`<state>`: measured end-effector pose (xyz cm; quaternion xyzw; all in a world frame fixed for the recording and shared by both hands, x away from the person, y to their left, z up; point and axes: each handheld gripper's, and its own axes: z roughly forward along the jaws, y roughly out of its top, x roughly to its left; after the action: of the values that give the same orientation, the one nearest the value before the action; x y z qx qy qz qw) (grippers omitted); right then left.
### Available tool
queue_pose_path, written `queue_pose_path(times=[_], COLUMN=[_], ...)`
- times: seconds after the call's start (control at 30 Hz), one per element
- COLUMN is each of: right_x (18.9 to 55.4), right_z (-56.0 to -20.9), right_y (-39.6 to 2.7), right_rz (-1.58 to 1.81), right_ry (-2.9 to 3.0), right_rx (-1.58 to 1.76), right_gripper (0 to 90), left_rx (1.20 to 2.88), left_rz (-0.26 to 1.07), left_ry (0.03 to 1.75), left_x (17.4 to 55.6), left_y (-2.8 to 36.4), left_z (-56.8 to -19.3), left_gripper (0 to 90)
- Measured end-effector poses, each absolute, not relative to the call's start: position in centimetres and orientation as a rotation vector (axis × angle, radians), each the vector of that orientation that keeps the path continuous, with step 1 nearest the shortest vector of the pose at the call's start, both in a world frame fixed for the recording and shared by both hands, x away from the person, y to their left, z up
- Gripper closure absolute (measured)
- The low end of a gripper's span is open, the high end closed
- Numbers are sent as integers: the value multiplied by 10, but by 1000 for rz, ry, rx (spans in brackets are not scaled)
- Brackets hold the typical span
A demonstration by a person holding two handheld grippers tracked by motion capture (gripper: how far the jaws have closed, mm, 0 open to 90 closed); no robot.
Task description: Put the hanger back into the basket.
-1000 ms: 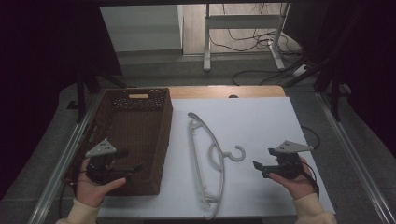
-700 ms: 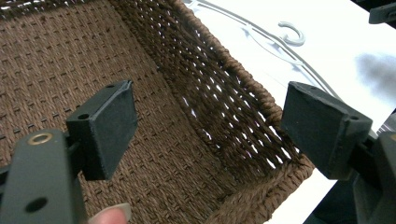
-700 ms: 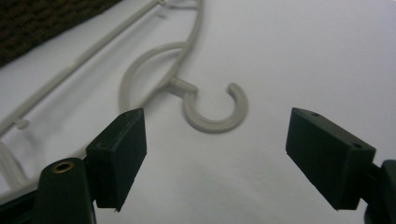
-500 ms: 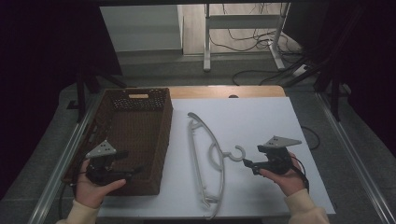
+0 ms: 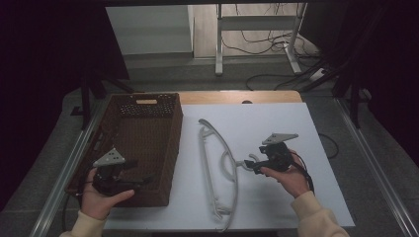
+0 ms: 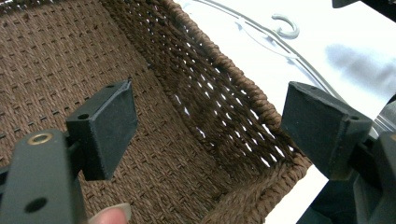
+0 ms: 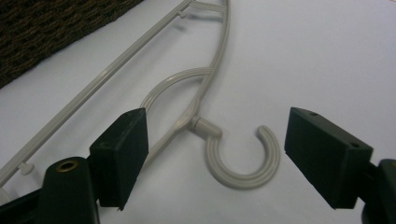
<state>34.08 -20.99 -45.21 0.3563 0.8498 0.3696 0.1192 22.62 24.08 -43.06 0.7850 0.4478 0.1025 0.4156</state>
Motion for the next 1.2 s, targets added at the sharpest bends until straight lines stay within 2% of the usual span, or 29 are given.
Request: queue_pose_path(times=[0.17,0.27,0.53,0.73,0.83,1.2], right_x=[350,355,373,390,400,438], right_z=[-455,-456,-463,-464,-468,-488], right_y=[-202,-198,-167,-144,-132,-99], right_rz=[1058,1064,1014,1017,985,810], right_ry=[2504,2500,2626,2742,2772,2761], right_rx=[1069,1103,1058,1011,1006,1085], right_gripper=[249,297,550,799,874,897], left_rx=[1964,1967,1964,1966,1963,1971], left_rz=[263,259,253,252,253,251], left_ry=[1121,1117,1103,1102,1102,1075], left_x=[224,224,224,223,223,222], left_y=[241,241,240,240,240,239], left_z=[-427,-428,-425,-425,-425,-425], left_gripper=[186,186,186,186,186,186])
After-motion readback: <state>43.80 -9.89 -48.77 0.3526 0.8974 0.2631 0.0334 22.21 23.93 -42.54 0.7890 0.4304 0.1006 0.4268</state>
